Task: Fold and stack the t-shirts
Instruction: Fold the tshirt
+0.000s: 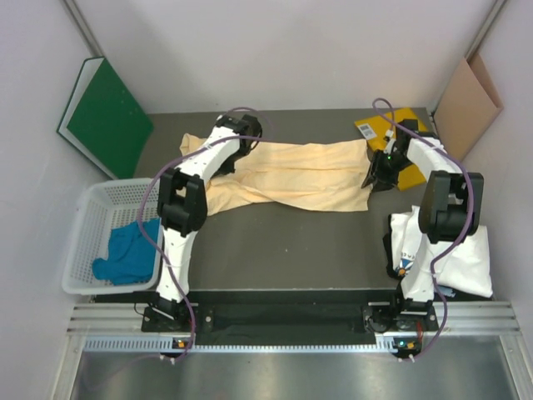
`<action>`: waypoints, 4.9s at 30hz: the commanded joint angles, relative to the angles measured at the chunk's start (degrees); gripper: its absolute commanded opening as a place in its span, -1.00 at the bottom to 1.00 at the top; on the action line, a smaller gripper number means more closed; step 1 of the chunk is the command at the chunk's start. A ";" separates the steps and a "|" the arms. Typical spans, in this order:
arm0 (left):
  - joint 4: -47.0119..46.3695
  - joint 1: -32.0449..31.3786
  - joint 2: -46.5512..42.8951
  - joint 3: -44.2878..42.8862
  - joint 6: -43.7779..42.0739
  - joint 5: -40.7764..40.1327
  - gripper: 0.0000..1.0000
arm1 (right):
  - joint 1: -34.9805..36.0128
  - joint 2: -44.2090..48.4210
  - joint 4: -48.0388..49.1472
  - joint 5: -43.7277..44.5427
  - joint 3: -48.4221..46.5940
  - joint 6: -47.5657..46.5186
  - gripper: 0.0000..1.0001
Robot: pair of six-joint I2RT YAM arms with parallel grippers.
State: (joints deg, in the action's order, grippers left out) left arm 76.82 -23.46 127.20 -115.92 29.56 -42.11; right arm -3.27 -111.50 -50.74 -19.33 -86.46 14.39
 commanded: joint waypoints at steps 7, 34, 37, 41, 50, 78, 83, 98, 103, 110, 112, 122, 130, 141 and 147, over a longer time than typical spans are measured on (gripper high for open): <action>3.96 0.44 6.31 -12.49 -6.36 -5.35 -1.00 | -0.25 2.60 -1.64 0.00 4.00 -0.50 0.00; 1.85 0.44 4.82 -8.97 -7.68 -4.65 -1.00 | 1.24 0.85 11.01 0.78 13.95 5.20 -0.25; 1.76 0.52 4.73 -8.62 -7.76 -4.91 -1.00 | 2.03 -0.38 12.24 1.14 13.86 5.82 -0.54; 1.41 0.52 4.55 -8.10 -8.03 -5.26 -1.00 | 2.83 -0.21 12.60 2.02 14.47 6.08 -1.00; 0.70 0.88 3.85 -7.31 -8.29 -5.53 -1.00 | 2.83 11.74 5.05 4.30 19.04 3.45 -1.00; -10.46 1.93 3.76 -9.59 -14.79 -11.86 -1.00 | 1.42 -4.24 0.46 5.27 -12.15 2.75 -1.00; -12.56 1.84 3.76 -9.06 -16.55 -11.68 -1.00 | 1.42 -9.87 1.08 6.76 -18.65 2.83 -1.00; -26.09 1.75 2.27 -4.85 -23.14 -12.74 -0.99 | 2.03 -12.35 7.84 9.83 -21.67 4.24 0.83; -35.40 1.67 4.11 -4.05 -29.11 -14.49 -0.95 | 2.65 -5.06 11.54 9.75 -16.47 3.01 0.99; -42.45 1.75 10.34 -11.07 -33.43 -12.74 -0.66 | 2.65 -1.26 10.75 9.14 -8.56 1.60 0.99; -40.52 2.02 11.49 -12.57 -31.77 -11.68 0.71 | 2.65 -0.30 11.19 8.61 -6.55 1.69 0.99; -41.13 2.11 -11.50 4.01 -17.09 1.75 0.98 | 2.83 0.06 12.95 8.17 -7.06 -1.47 0.99; -26.91 3.94 -15.75 4.56 -6.55 10.68 0.98 | 12.21 -5.21 8.91 14.22 -16.10 -4.20 0.80; -35.93 8.43 -25.85 34.25 14.98 43.58 0.98 | 12.67 -17.76 8.64 19.16 -31.90 -7.10 0.99; -39.46 9.57 -24.19 38.40 23.34 48.61 0.98 | 11.97 -26.29 9.43 19.07 -45.53 -9.03 0.99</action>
State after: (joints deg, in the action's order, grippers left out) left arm 43.51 -14.96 106.34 -76.97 44.95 -0.21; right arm 9.19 -134.52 -43.07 -1.43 -122.61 7.66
